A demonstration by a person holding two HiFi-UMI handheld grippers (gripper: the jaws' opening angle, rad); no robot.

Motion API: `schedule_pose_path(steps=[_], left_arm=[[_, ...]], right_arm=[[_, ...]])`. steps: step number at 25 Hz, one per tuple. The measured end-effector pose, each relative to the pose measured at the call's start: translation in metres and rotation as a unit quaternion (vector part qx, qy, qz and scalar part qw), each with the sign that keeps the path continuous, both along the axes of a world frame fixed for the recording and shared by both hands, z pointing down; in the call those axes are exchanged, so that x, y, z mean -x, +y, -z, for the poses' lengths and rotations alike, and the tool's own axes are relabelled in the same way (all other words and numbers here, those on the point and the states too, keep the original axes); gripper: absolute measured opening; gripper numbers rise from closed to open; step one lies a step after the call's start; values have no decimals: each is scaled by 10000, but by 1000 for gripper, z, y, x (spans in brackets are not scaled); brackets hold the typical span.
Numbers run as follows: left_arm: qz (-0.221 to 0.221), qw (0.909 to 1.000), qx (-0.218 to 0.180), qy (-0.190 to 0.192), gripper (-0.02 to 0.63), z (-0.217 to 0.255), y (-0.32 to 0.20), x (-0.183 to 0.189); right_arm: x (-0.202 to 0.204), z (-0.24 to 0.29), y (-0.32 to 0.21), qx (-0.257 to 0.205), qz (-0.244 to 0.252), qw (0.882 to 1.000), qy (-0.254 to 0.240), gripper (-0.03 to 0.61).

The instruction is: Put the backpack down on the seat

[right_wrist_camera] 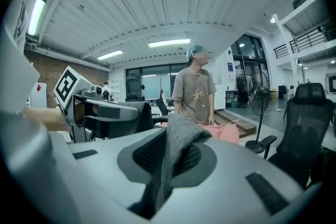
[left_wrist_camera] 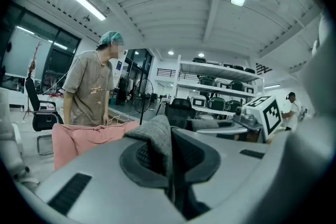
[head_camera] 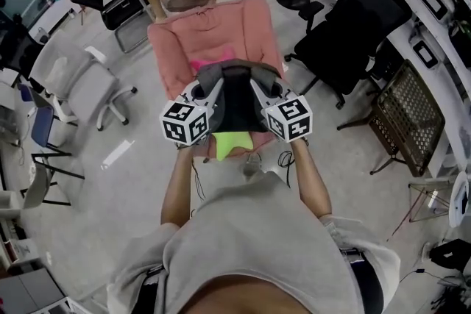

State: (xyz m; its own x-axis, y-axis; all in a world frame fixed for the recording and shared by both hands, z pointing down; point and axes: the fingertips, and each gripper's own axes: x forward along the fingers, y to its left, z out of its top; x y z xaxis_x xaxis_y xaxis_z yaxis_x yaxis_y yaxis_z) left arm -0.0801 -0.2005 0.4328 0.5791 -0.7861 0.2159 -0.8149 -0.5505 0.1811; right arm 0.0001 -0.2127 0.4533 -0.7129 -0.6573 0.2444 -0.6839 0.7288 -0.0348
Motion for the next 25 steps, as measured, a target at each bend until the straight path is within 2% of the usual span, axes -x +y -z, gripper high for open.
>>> schedule_pose_path(steps=[13,25], left_arm=[[520,9979,359,-142,33,-21,-103,-15],[810,9935,798,-71,33,-54,-149,-4]], right_arm=[[-15,-24,-103,327,471,9983,-131,28],[-6,-60,-152,785,716,9943,5,28]])
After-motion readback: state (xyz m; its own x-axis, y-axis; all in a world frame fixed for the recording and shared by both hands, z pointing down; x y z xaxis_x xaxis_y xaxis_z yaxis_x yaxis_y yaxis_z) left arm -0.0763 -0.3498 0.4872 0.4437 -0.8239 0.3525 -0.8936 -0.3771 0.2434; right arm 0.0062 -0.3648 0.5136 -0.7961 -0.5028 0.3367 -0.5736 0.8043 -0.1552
